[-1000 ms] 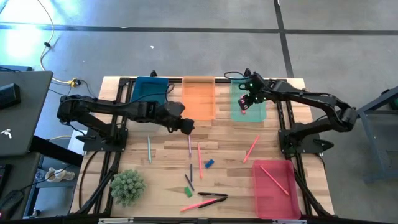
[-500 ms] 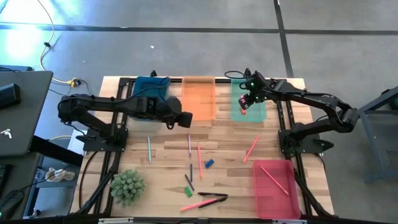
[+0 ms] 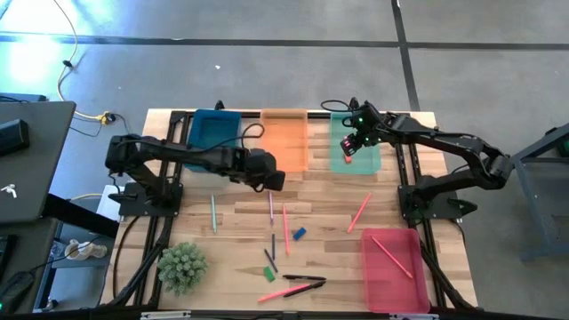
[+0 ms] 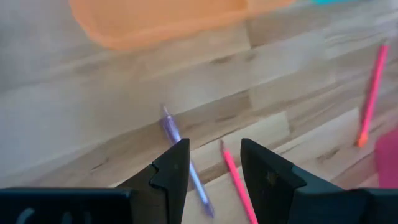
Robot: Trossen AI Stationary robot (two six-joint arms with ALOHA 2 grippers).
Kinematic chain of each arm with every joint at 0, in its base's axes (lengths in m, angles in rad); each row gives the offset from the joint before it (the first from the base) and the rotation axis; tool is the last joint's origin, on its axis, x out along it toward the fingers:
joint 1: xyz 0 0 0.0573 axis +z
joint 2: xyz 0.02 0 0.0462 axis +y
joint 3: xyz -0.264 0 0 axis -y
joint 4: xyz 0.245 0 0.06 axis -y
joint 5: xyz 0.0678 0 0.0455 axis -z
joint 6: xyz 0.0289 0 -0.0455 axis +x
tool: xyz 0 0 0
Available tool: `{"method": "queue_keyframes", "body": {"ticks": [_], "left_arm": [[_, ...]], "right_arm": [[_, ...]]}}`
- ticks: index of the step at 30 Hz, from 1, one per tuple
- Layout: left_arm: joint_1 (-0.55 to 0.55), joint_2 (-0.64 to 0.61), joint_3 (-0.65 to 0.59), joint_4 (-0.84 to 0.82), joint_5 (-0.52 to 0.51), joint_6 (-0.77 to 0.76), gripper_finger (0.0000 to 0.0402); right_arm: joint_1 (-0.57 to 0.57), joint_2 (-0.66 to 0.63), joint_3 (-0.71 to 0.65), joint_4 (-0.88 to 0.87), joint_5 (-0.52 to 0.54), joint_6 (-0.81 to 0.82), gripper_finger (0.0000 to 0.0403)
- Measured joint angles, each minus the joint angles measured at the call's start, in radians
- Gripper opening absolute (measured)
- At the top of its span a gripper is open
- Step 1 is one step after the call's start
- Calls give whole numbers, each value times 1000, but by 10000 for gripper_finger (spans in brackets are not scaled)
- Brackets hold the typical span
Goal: Sort crayons/erasers/pens/pencils in bins
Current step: Put the violet ballpen into the orange bin
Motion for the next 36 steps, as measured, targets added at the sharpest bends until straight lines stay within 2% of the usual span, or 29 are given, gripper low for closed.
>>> {"method": "queue_keyframes", "body": {"ticks": [14,24,36], "left_arm": [[1,183,0,99,65,14,183],[-4,250,0,96,55,17,171],[-5,279,0,59,-7,33,152]], "right_arm": [[0,0,0,5,0,0,161],[0,0,0,5,0,0,161],[0,0,0,6,-1,-18,161]]}}
